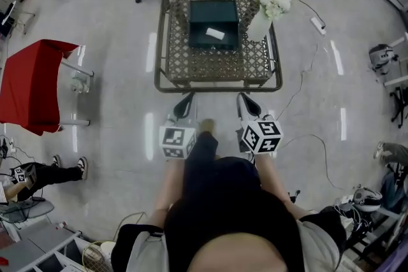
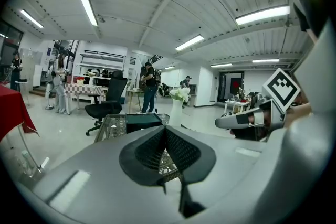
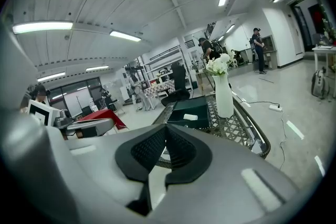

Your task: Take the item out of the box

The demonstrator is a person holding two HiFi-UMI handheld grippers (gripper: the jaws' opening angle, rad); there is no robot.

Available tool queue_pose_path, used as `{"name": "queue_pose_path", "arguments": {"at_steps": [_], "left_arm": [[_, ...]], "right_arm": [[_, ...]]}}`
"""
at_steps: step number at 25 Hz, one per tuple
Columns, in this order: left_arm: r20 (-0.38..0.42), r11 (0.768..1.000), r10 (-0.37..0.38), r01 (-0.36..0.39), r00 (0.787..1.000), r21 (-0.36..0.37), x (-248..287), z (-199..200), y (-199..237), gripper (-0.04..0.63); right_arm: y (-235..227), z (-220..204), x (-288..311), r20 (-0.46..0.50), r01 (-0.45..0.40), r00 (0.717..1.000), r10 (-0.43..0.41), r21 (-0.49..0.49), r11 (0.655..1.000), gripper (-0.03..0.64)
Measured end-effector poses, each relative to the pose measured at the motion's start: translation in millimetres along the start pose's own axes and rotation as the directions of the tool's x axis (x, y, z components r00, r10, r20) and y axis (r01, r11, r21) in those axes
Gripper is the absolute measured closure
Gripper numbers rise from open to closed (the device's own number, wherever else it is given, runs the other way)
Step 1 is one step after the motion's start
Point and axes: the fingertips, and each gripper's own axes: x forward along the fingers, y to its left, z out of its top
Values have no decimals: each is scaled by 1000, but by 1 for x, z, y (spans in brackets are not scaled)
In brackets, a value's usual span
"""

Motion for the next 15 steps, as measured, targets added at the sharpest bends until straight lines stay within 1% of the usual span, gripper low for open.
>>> {"name": "queue_pose_path", "arguments": {"at_steps": [15], "left_arm": [[1,999,-39,39,999,4,45,24,38,588]], "right_arm": [[-5,28,51,2,23,1000,-23,8,1000,616]]}}
